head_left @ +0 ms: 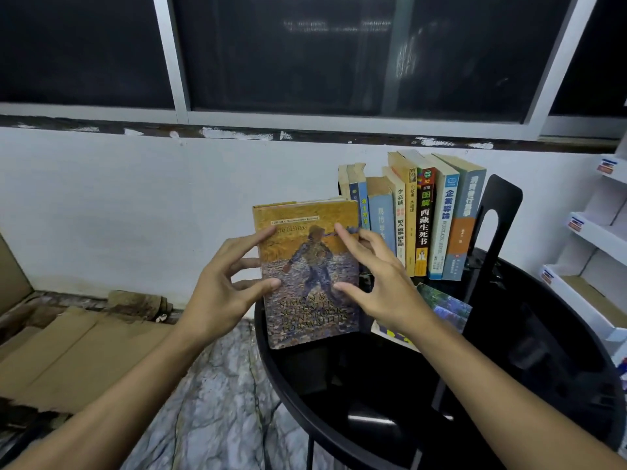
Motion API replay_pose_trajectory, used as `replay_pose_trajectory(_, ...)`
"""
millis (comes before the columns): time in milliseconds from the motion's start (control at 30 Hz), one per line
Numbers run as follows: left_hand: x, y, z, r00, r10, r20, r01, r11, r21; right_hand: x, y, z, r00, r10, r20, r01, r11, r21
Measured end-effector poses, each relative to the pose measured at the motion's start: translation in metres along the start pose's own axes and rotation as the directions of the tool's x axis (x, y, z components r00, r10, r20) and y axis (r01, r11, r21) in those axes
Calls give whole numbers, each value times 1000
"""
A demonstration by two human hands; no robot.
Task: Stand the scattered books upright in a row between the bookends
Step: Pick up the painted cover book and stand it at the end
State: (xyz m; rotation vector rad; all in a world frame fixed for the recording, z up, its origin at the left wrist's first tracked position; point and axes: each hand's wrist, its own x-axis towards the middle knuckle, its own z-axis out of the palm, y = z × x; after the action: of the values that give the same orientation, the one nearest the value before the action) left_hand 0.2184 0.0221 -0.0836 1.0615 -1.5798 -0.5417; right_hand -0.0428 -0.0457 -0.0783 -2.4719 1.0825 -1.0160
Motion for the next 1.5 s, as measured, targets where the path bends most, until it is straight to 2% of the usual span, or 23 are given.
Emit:
replay_pose_trajectory(167,-7,-6,6,997,75,3,-75,995,64,-2,6,3,997,-60,-56,56,996,-71)
replay_pose_trajectory(300,-12,-6,10,994,112,2,-112,989,100,-6,0,7,972,-144,-185,79,944,-319)
replay_pose_trajectory(367,-15,-6,12,992,123,2,-123,986,109,-9,-11,8,951,-209,-228,118,926,-358)
replay_pose_trajectory(467,-22,-4,13,991,130,0,-130,989,73,-14,-33,9,954,-241,-176,183,938,-293)
replay_pose_trajectory(900,-54,14,37,992,102,-73,-113,980,-163,-30,-66,-15,995,-88,-53,89,996,13)
replay_pose_trajectory(1133,-55,28,67,990,137,-22,-138,975,-176,-43,-66,-37,996,-52,-74,62,988,140)
replay_pose_trajectory(1333,-52,34,98,990,144,-9,-144,979,-148,-52,-65,-55,995,15,-95,-6,996,87)
replay_pose_trajectory(1500,-51,25,115,993,118,-12,-119,986,-119,-56,-65,-57,978,50,-203,-24,992,127)
